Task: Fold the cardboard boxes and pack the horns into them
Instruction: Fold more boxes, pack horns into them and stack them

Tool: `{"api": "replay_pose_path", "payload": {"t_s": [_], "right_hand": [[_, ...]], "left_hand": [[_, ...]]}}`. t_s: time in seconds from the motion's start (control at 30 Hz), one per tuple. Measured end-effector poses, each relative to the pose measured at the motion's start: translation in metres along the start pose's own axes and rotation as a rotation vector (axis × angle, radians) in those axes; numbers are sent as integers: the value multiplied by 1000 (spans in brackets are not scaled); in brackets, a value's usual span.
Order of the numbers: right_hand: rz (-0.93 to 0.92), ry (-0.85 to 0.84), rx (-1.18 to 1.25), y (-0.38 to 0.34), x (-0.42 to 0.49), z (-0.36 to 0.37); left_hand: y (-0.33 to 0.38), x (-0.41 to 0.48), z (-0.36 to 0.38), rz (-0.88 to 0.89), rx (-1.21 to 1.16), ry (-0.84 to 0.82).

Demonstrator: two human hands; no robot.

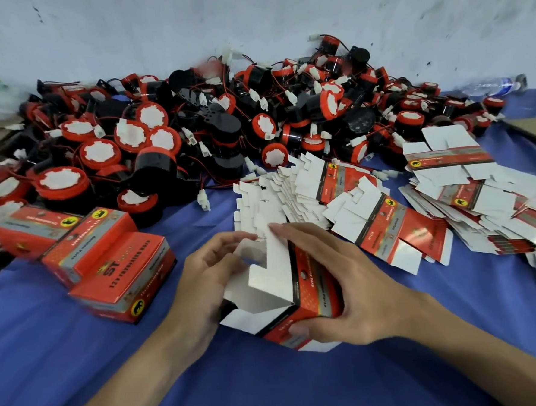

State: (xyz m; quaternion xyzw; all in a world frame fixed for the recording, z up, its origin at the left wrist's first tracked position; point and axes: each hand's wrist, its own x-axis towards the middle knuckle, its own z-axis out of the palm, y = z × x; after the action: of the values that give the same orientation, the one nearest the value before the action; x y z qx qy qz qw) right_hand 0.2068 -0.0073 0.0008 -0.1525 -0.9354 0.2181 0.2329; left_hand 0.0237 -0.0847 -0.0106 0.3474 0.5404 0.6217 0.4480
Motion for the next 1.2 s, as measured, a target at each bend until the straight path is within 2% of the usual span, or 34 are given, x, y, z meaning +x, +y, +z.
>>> {"api": "replay_pose_path", "payload": {"t_s": [0.1,0.17,0.27,0.4,0.5,0.7,0.97,1.2], "right_hand": [[30,111,80,-4,2,4],[50,192,137,-6,3,5],[98,288,237,-8,4,3],[131,290,299,-10,3,5],[65,245,337,-13,5,11],[4,275,438,-10,6,10],[0,264,451,-7,8,7],[-83,351,370,-5,6,12]], "left_hand": [[2,-3,-1,113,-53,48],[1,-6,-2,254,-36,5],[4,3,-3,421,145,-47],[1,-2,-1,472,167,-209],[-5,-18,-1,391,127,-302],[2,-18,1,207,80,-353],[-1,-18,0,117,82,-347],[1,-21,4,79,32,-344]]}}
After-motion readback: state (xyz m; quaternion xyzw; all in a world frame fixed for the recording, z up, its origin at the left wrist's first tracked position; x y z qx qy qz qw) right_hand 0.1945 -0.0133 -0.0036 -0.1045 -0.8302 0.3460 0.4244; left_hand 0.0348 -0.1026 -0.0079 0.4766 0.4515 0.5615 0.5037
